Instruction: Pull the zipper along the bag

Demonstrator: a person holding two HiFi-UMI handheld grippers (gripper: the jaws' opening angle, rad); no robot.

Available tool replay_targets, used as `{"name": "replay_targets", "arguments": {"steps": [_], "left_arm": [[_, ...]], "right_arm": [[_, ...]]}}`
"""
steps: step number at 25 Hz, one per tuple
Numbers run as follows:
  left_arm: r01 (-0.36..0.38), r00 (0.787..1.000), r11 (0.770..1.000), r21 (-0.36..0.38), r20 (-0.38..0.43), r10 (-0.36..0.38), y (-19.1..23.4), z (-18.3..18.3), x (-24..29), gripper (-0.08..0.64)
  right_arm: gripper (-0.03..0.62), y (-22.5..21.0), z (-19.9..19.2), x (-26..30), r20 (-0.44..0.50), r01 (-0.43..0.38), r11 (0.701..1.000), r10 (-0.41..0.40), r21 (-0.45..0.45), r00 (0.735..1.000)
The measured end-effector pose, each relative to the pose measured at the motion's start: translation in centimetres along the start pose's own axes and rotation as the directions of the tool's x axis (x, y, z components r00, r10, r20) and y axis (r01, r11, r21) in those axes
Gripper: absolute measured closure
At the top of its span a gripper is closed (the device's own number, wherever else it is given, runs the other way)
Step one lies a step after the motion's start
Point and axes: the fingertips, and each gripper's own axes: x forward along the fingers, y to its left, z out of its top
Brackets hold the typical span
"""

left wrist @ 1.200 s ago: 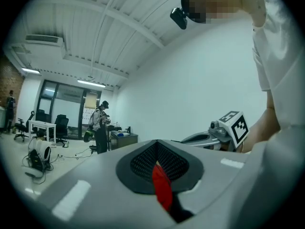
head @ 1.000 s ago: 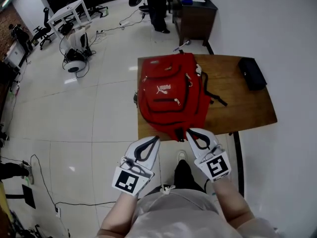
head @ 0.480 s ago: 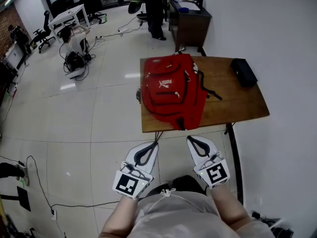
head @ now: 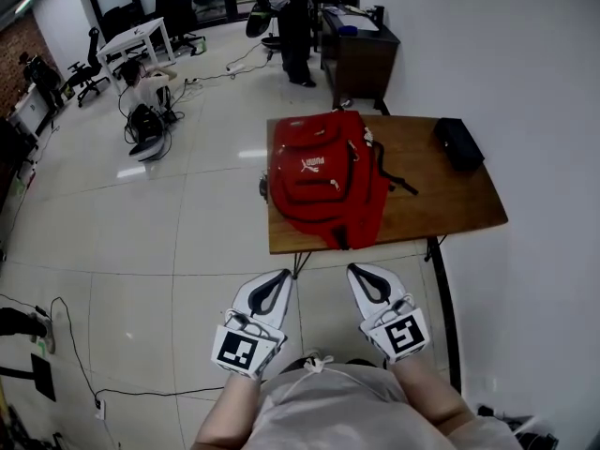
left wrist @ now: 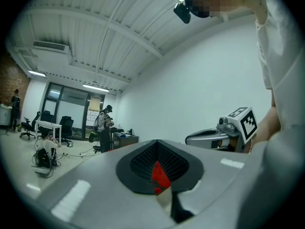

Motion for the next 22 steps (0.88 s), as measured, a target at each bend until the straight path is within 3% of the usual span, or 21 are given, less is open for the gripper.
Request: {"name": "replay_targets", "arguments": {"steps": [13,22], "left_arm": [[-0.013,1.000,1.000,-0.006,-0.023,0.013,-0.3,-1.2,0.5,0.554],[-0.004,0.999,1.000,-0.022,-0.033,0.004,-0.4,-1.7,0.6,0.554]], "right_arm": [[0.586,0.0,-0.9,0.3,-0.022,-0.011,0.999,0.012,0.039,1.000],[0.586,0.0,-0.5,0.5,-0.024,-0.007,1.000,0.008,0.018,1.000]]}}
